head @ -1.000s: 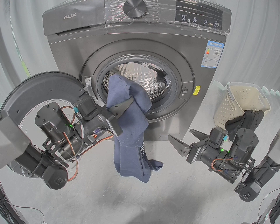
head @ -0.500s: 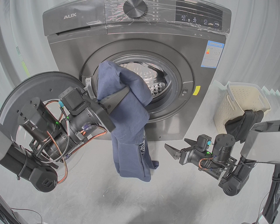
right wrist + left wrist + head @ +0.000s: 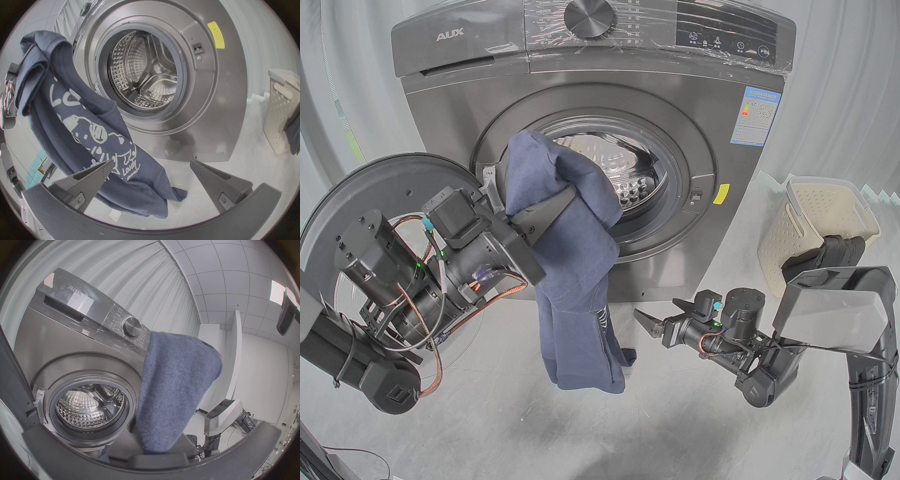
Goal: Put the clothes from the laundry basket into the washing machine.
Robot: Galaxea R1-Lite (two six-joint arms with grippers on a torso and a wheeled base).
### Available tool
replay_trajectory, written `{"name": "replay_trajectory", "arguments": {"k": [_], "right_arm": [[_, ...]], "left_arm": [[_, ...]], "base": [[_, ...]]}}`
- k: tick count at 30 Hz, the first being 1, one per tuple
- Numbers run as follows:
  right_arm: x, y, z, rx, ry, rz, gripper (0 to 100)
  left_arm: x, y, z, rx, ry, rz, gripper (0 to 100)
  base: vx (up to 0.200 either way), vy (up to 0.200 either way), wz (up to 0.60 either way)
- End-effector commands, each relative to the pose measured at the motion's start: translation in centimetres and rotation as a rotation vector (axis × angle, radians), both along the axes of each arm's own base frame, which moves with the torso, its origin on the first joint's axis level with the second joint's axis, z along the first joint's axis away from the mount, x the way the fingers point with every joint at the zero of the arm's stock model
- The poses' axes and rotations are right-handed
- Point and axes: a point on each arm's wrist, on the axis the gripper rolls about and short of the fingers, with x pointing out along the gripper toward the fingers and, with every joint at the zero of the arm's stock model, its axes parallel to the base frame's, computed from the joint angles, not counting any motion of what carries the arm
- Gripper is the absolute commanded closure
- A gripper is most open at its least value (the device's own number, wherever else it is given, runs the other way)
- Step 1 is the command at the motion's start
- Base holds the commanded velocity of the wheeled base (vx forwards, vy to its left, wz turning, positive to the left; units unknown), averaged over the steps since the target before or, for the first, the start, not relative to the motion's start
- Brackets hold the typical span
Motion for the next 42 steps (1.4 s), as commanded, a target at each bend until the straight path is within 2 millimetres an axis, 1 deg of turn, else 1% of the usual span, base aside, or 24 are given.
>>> {"name": "replay_trajectory", "arguments": {"k": [1, 2, 4, 7, 10, 14, 18, 21, 25, 26, 28, 31, 37, 39, 42], "right_arm": [[1.3, 0.7, -2.8, -0.018, 0.039, 0.018, 0], [1.5, 1.2, -3.0, -0.012, 0.031, 0.027, 0], [1.5, 1.6, -3.5, -0.011, 0.037, 0.038, 0], [1.1, 2.3, -4.0, -0.007, 0.042, 0.072, 0], [0.8, 3.1, -4.0, -0.001, 0.037, 0.096, 0], [1.6, 4.1, -3.8, 0.017, 0.011, 0.106, 0], [2.5, 4.7, -4.6, 0.015, 0.013, 0.099, 0], [2.6, 5.0, -4.7, 0.014, 0.015, 0.110, 0], [1.1, 6.6, -4.7, 0.043, 0.020, 0.170, 0], [1.1, 6.6, -4.7, 0.043, 0.020, 0.170, 0], [0.0, 7.2, -4.7, 0.076, 0.025, 0.246, 0], [-0.4, 7.7, -4.6, 0.086, 0.015, 0.283, 0], [-0.6, 7.7, -4.7, 0.091, 0.024, 0.293, 0], [-1.5, 7.1, -4.7, 0.077, 0.059, 0.327, 0], [-1.9, 6.8, -4.5, 0.072, 0.073, 0.347, 0]], "left_arm": [[-0.2, -0.2, 0.0, 0.000, 0.002, -0.009, 100], [-0.3, -0.3, 0.0, 0.000, 0.002, -0.013, 100], [-0.2, -0.3, 0.0, -0.001, 0.001, -0.013, 100], [-0.1, -0.4, 0.0, -0.003, -0.001, -0.013, 100], [0.0, -0.5, 0.0, -0.003, -0.001, -0.013, 100], [0.0, -0.5, 0.0, -0.002, 0.000, -0.013, 100], [0.0, -0.4, 0.1, -0.003, -0.003, -0.013, 100], [0.0, -0.4, -0.1, -0.001, 0.001, -0.013, 100], [0.1, -0.5, 0.0, -0.002, -0.002, -0.015, 100], [0.1, -0.5, 0.0, -0.002, -0.002, -0.015, 100], [0.1, -0.5, 0.0, -0.001, 0.000, -0.015, 100], [0.1, -0.5, 0.0, -0.001, 0.000, -0.015, 100], [0.2, -0.4, 0.1, -0.003, -0.003, -0.010, 100], [0.5, -0.2, 0.2, -0.007, -0.010, 0.001, 100], [0.7, 0.0, 0.5, -0.012, -0.016, 0.009, 100]], "base": [[0.000, 0.000, 0.00], [0.000, 0.000, 0.00], [0.000, 0.000, 0.00], [0.000, 0.000, 0.00], [0.000, 0.000, 0.00], [0.000, 0.000, 0.00], [0.000, 0.000, 0.00], [0.000, 0.000, 0.00], [0.000, 0.000, 0.00], [0.000, 0.000, 0.00], [0.000, 0.000, 0.00], [0.000, 0.000, 0.00], [0.000, 0.000, 0.00], [0.000, 0.000, 0.00], [0.000, 0.000, 0.00]]}}
